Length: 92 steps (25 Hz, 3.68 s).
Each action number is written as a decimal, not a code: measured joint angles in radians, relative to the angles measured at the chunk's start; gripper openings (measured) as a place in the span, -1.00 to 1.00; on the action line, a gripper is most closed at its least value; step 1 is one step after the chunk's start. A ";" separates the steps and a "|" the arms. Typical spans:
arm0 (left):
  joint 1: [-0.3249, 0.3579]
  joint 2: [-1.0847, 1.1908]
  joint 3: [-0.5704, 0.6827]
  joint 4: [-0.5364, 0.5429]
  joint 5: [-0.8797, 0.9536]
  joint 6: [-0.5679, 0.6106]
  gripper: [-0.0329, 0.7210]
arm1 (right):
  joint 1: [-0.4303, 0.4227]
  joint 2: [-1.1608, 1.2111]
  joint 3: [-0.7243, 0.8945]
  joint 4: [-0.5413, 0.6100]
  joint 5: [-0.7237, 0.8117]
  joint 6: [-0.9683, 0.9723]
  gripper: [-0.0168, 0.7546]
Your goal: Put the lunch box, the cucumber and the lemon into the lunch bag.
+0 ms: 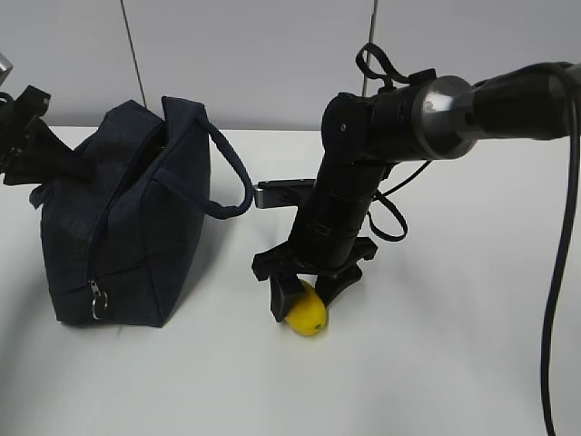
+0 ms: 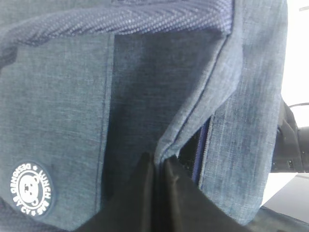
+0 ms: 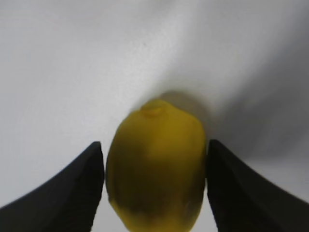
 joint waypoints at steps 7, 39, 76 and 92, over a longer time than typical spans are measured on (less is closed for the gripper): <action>0.000 0.000 0.000 -0.002 0.000 0.000 -0.93 | 0.000 0.000 0.000 0.002 0.002 0.000 0.25; 0.000 0.000 0.000 -0.176 0.130 0.083 -0.93 | 0.001 -0.156 -0.270 0.148 0.206 -0.073 0.05; 0.000 0.000 0.000 -0.251 0.132 0.129 -0.93 | 0.001 -0.022 -0.319 0.529 -0.177 -0.136 0.54; 0.000 0.000 0.000 -0.229 0.132 0.135 -0.93 | -0.015 -0.104 -0.334 0.427 -0.025 -0.206 0.30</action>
